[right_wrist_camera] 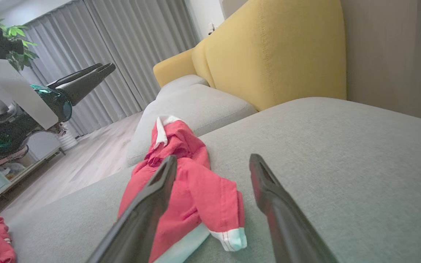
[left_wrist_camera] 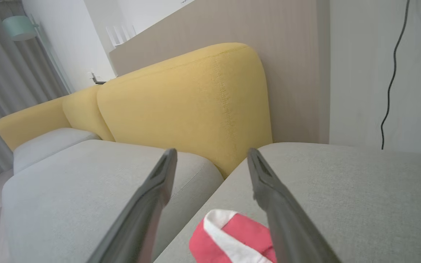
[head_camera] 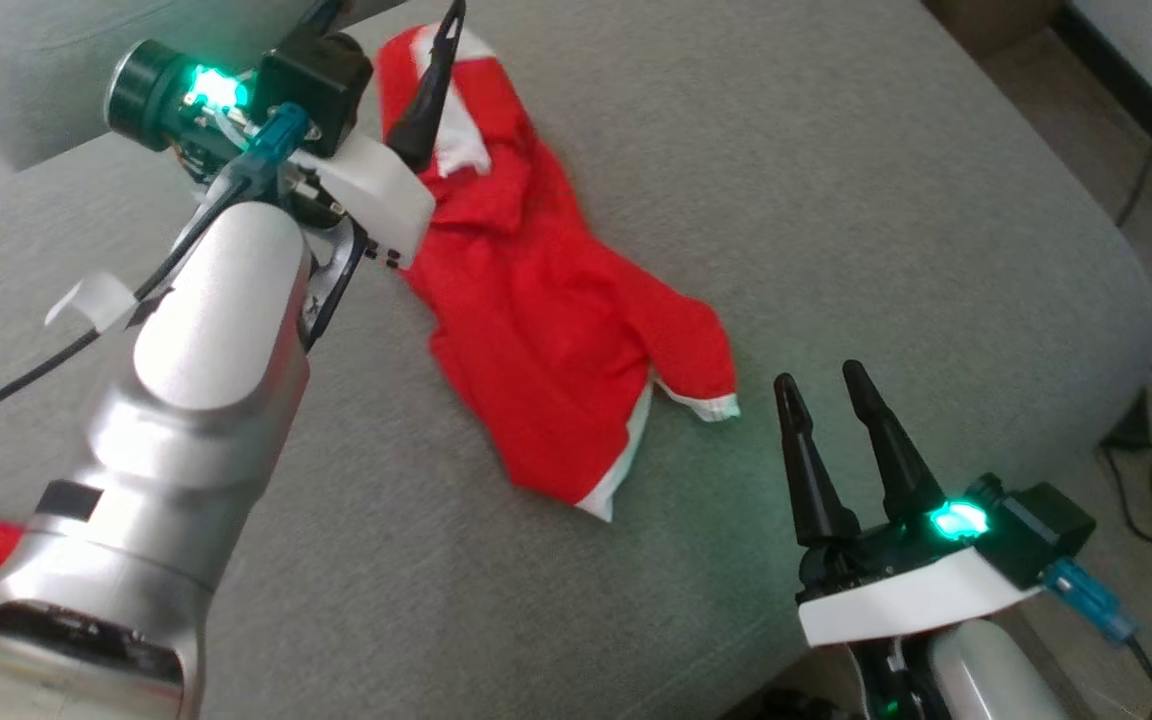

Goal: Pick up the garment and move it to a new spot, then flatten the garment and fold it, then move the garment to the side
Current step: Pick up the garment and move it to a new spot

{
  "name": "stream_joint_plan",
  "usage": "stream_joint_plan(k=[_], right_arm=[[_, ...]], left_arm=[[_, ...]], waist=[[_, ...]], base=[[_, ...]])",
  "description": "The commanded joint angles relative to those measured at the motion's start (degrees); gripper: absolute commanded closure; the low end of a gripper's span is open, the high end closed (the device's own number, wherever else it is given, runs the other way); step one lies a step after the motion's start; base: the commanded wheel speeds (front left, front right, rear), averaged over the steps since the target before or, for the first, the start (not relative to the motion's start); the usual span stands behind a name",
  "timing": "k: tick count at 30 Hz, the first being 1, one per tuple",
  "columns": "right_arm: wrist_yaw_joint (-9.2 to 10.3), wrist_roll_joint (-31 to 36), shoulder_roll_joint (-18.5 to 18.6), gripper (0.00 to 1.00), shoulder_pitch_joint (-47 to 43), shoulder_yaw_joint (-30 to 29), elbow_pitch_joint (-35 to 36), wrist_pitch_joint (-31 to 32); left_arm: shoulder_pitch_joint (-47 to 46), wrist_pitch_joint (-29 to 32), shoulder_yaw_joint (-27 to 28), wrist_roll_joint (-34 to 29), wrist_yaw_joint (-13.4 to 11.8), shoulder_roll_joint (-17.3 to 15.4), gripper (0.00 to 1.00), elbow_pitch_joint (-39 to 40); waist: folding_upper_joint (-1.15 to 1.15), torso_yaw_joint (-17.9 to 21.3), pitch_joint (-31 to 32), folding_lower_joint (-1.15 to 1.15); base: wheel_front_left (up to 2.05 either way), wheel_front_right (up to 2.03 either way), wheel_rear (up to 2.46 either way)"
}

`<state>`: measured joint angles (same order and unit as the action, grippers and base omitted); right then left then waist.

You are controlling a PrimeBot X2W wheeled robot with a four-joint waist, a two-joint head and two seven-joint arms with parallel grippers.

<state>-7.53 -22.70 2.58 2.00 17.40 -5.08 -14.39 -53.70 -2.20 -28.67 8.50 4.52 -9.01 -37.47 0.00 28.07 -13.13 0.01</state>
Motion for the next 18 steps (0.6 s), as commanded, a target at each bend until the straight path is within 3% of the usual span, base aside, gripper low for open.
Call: stream_joint_plan(k=[1, 11, 15, 18], right_arm=[[0.04, -0.02, 0.30, 0.00, 2.30, 0.99, 1.64, -0.61], [0.04, 2.78, 0.30, 0.00, 1.88, -3.22, -0.34, -0.61], [0.04, 4.24, 0.30, 0.00, 0.75, -6.29, -1.18, -0.61], [0.04, 5.24, 0.30, 0.00, -0.59, -9.05, -1.44, -0.61]], left_arm=[[-4.02, -1.08, 1.23, -0.31, -0.15, -1.51, 0.00, 0.91], [0.70, -6.56, 2.01, 2.25, -1.52, -0.28, 0.00, 1.24], [6.70, -8.50, 3.11, 4.06, -3.49, -0.16, 0.00, 5.00], [15.22, -9.95, 3.42, 4.26, -6.80, -1.00, 0.00, 10.53]], waist=[[0.00, -1.69, 0.08, -0.01], [0.00, -9.57, 4.97, -0.01], [0.00, -14.09, 7.46, -0.01], [0.00, -18.51, 9.60, -0.01]], base=[[0.00, 0.00, 0.00], [0.00, 0.00, 0.00], [0.00, 0.00, 0.00], [0.00, 0.00, 0.00]])
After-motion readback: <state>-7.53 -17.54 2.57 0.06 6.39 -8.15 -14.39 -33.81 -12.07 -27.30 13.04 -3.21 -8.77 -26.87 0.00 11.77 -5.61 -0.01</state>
